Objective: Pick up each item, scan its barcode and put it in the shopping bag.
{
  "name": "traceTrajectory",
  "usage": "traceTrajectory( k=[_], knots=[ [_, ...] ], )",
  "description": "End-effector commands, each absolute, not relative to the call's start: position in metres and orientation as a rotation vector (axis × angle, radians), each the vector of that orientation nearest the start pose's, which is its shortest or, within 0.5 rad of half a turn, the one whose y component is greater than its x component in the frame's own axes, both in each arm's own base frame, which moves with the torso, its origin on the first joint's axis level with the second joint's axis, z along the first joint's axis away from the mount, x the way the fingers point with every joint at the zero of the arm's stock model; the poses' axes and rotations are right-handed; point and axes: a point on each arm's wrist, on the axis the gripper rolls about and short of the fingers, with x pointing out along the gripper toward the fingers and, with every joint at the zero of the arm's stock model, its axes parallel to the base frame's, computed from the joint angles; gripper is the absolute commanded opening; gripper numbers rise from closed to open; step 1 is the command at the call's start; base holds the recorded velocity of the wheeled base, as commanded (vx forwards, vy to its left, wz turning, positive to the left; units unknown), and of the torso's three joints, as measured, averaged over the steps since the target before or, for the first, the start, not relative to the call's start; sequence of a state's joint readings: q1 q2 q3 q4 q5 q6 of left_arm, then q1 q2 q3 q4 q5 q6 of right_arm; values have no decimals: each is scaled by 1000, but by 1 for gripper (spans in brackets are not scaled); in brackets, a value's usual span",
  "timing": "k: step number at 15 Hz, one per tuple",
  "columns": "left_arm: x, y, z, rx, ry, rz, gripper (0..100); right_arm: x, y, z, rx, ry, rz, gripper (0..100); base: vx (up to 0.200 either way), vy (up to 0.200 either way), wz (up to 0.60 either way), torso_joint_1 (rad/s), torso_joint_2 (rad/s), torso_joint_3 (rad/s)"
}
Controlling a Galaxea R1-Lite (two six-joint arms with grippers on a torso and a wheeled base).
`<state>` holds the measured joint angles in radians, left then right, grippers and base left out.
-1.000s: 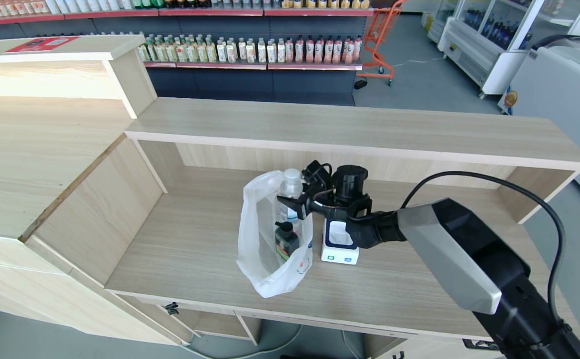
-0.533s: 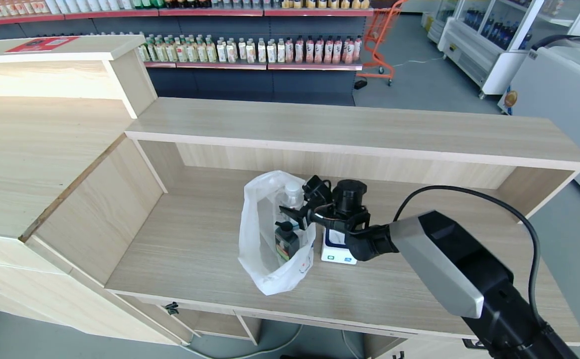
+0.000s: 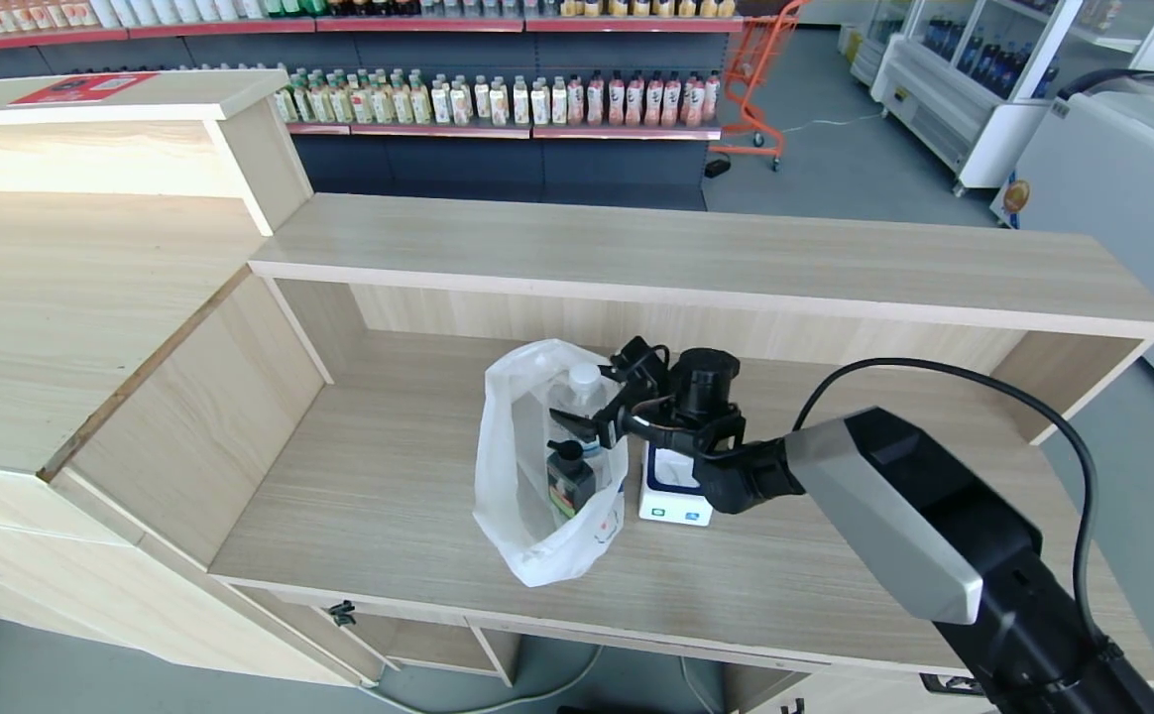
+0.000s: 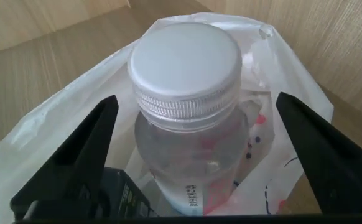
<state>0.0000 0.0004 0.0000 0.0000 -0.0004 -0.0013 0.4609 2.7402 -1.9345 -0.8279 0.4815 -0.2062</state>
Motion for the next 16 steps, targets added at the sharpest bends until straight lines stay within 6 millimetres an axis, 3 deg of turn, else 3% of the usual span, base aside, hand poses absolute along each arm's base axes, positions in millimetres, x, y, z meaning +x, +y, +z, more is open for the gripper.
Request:
traceTrajectory(
  k=[1, 4, 7, 10, 13, 14, 16],
  knots=[
    [-23, 0, 75, -2, 0, 0, 100, 477, 250, 85, -124, -120, 941, 100, 0, 0, 0, 0, 0, 0],
    [-23, 0, 75, -2, 2, 0, 100, 453, 236, 116, -10, -32, 1003, 100, 0, 0, 0, 0, 0, 0],
    [-23, 0, 75, -2, 2, 0, 100, 424, 204, 136, 57, 65, 999, 100, 0, 0, 0, 0, 0, 0],
    [-23, 0, 75, -2, 0, 0, 100, 393, 165, 173, 188, 70, 947, 100, 0, 0, 0, 0, 0, 0],
    [-23, 0, 75, -2, 0, -2, 100, 325, 118, 224, 303, 78, 968, 100, 0, 0, 0, 0, 0, 0],
    [-23, 0, 75, -2, 2, 0, 100, 304, 105, 232, 315, 75, 960, 100, 0, 0, 0, 0, 0, 0],
    [-23, 0, 75, -2, 0, -2, 100, 240, 63, 226, 262, 69, 868, 100, 0, 0, 0, 0, 0, 0]
  ],
)
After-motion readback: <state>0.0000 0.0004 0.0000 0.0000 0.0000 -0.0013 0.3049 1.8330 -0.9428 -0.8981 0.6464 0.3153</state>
